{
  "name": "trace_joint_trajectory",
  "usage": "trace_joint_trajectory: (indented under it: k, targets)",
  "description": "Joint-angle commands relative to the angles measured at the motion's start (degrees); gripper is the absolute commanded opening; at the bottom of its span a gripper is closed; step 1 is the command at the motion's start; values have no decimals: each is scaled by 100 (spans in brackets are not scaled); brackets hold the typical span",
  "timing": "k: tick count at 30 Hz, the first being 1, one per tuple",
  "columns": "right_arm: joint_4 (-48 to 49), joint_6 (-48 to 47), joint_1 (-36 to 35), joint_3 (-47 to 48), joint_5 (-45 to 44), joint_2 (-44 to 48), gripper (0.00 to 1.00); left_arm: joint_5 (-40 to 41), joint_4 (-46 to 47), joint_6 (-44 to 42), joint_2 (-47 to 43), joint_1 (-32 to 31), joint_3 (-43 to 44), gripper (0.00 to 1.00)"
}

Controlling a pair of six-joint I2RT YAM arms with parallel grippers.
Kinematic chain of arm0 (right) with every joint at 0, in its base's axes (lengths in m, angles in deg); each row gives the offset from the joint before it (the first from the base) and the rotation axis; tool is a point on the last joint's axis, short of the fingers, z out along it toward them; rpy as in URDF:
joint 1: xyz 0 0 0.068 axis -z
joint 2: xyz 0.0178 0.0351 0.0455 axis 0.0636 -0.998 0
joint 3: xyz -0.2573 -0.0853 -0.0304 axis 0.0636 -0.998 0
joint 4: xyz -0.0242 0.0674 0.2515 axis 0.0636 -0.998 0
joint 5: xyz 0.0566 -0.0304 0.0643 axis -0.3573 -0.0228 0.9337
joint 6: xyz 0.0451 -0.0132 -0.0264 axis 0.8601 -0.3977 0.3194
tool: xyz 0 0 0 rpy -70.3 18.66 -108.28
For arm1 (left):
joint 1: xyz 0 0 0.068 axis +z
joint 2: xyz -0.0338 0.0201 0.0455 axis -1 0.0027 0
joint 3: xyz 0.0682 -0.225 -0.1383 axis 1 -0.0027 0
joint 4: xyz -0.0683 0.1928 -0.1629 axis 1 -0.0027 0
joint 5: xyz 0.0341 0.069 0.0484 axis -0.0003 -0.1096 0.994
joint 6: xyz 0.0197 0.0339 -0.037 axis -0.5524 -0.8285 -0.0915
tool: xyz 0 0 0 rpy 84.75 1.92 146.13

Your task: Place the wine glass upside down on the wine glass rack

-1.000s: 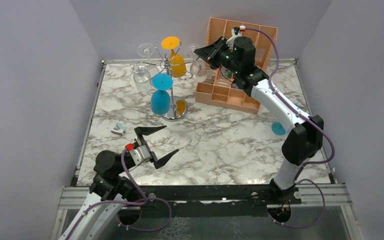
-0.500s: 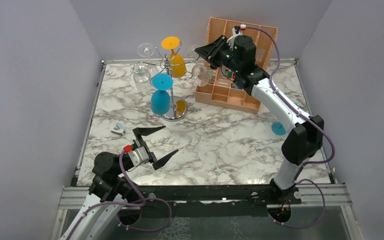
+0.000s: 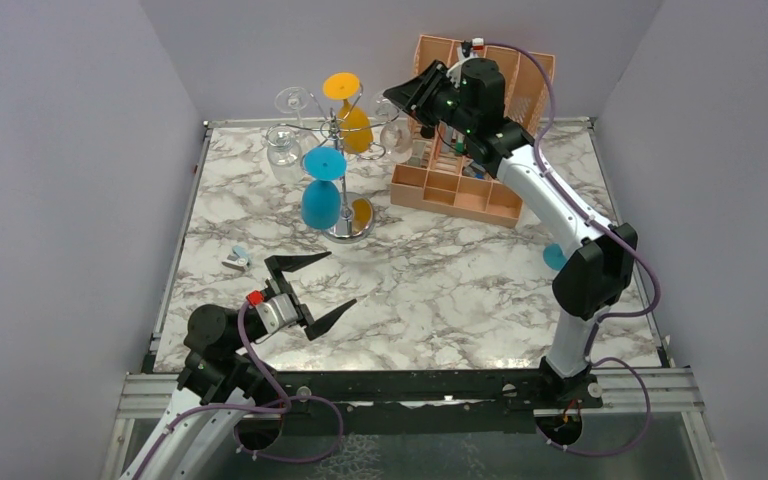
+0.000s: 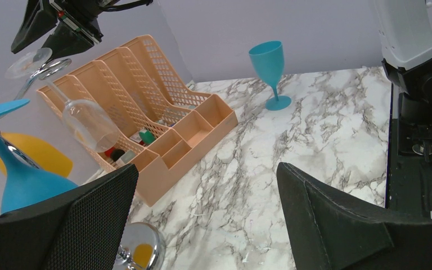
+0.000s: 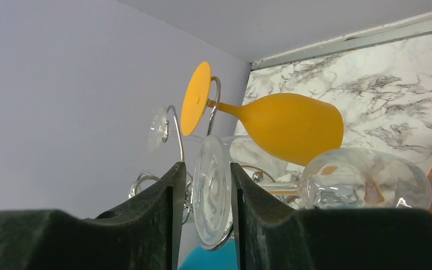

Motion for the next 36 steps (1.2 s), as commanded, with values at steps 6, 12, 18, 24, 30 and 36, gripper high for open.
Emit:
trace_joint_trajectory:
  k: [6, 12, 18, 24, 30, 36]
  targets:
    - [-17, -315, 32, 216, -33, 17, 44, 29, 15, 19, -78, -26, -60, 99]
    - [94, -548, 32, 126, -114, 157, 60, -10, 50, -53, -50, -26, -71, 99]
    - [217, -614, 32, -219, -83, 394, 73, -89, 115, -10, 32, -26, -42, 99]
    - [-78, -781, 62, -616, -498, 869, 99, 218, 134, 201, 42, -26, 123, 99]
    - [-155, -1269, 128, -1516, -1158, 1854, 100, 702, -147, 956, 204, -28, 562, 99]
    - [-836, -2000, 129, -2732, -1158, 3269, 100, 1268, -949, 1696, 941, -26, 1292, 99]
